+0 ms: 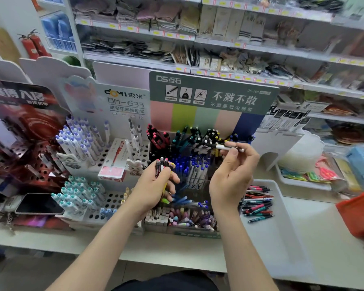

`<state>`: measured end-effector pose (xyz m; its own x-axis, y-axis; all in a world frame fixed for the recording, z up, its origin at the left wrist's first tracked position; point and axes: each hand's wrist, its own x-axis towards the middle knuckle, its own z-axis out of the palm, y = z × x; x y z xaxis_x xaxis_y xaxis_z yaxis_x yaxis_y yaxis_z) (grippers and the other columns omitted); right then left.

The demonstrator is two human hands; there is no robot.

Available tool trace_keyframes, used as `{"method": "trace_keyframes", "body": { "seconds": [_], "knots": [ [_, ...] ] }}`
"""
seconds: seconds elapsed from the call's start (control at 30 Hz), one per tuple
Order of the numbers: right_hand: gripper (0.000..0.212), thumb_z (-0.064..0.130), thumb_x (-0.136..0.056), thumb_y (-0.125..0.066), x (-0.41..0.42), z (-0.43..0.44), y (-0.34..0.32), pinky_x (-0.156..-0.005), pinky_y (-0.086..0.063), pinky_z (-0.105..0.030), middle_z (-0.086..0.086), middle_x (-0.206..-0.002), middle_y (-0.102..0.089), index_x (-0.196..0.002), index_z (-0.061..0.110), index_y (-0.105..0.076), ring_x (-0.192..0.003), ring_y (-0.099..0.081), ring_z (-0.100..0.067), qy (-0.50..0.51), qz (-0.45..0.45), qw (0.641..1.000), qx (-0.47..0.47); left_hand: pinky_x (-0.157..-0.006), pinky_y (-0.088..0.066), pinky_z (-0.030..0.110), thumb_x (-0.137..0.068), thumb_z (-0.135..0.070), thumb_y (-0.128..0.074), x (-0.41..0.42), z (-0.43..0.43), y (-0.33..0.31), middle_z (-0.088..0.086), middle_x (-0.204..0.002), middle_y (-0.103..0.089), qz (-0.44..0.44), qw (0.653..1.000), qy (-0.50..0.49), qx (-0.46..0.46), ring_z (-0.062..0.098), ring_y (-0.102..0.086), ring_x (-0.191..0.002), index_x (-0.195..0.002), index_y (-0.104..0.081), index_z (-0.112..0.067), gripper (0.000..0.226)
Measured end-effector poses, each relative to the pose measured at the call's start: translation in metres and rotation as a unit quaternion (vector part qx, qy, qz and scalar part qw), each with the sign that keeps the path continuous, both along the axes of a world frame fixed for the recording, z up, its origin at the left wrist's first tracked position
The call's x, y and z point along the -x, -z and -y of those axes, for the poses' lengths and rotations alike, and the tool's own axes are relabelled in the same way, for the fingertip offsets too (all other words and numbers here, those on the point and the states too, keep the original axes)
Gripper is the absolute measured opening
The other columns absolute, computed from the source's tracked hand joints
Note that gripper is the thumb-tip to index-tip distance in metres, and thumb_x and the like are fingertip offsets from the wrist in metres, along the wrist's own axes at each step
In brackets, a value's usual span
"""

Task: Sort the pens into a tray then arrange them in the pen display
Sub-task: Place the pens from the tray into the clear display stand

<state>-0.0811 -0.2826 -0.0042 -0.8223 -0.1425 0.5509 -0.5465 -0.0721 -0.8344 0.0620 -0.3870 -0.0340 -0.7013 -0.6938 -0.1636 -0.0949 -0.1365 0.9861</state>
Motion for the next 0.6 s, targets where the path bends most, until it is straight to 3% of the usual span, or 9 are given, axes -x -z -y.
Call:
{"method": "trace_keyframes", "body": {
  "seconds": [0.07, 0.1, 0.2, 0.3, 0.43, 0.6],
  "knots": [
    [0.012, 0.002, -0.109, -0.055, 0.014, 0.007, 0.001, -0.087, -0.055, -0.02, 0.003, -0.109, -0.067, -0.119, -0.001, -0.06, -0.102, -0.065, 0.006, 0.016, -0.063, 0.996, -0.063, -0.055, -0.053, 0.035, -0.114, -0.018, -0.041, 0.005, 0.002, -0.003, 0.009, -0.096, -0.072, -0.017, 1.0, -0.01, -0.022, 0.024, -0.061, -0.072, -0.124, -0.055, -0.007, 0.02],
    [0.013, 0.003, -0.108, -0.056, 0.02, 0.012, 0.002, -0.085, -0.054, -0.022, 0.002, -0.108, -0.068, -0.12, 0.001, -0.062, -0.099, -0.065, 0.004, 0.004, -0.085, 0.992, -0.096, -0.057, -0.053, 0.035, -0.114, -0.019, -0.042, 0.007, 0.002, -0.004, 0.01, -0.098, -0.073, -0.021, 0.999, -0.014, -0.03, 0.023, -0.061, -0.073, -0.125, -0.055, -0.007, 0.021],
    [0.017, 0.012, -0.106, -0.062, 0.037, 0.024, 0.012, -0.089, -0.052, -0.036, -0.005, -0.111, -0.069, -0.121, 0.009, -0.069, -0.1, -0.063, -0.022, -0.015, -0.152, 0.967, -0.204, -0.058, -0.054, 0.036, -0.114, -0.023, -0.043, 0.011, 0.004, -0.007, 0.01, -0.104, -0.076, -0.023, 0.999, -0.017, -0.032, 0.021, -0.063, -0.073, -0.126, -0.056, -0.01, 0.022],
    [0.019, 0.027, -0.102, -0.068, 0.05, 0.035, 0.011, -0.083, -0.042, -0.042, -0.007, -0.113, -0.062, -0.119, 0.023, -0.076, -0.1, -0.052, -0.032, 0.108, -0.174, 0.929, -0.31, -0.052, -0.045, 0.032, -0.115, -0.023, -0.043, 0.013, 0.004, -0.01, 0.01, -0.105, -0.077, -0.028, 0.999, -0.014, -0.035, 0.018, -0.058, -0.069, -0.127, -0.057, -0.012, 0.021],
    [0.02, 0.036, -0.105, -0.061, 0.055, 0.041, 0.002, -0.082, -0.038, -0.043, -0.01, -0.114, -0.057, -0.113, 0.03, -0.078, -0.1, -0.047, -0.033, 0.093, -0.238, 0.899, -0.354, -0.049, -0.039, 0.029, -0.114, -0.022, -0.044, 0.015, 0.006, -0.014, 0.015, -0.105, -0.077, -0.043, 0.998, -0.02, -0.052, 0.016, -0.052, -0.063, -0.118, -0.052, -0.008, 0.016],
    [0.024, 0.04, -0.102, -0.064, 0.071, 0.046, 0.001, -0.079, -0.039, -0.045, -0.012, -0.11, -0.056, -0.099, 0.026, -0.083, -0.098, -0.047, -0.036, 0.113, -0.186, 0.898, -0.382, -0.048, -0.035, 0.028, -0.114, -0.021, -0.045, 0.015, 0.01, -0.017, 0.019, -0.106, -0.077, -0.052, 0.994, -0.02, -0.091, 0.017, -0.048, -0.06, -0.111, -0.053, -0.004, 0.019]
  ]
}}
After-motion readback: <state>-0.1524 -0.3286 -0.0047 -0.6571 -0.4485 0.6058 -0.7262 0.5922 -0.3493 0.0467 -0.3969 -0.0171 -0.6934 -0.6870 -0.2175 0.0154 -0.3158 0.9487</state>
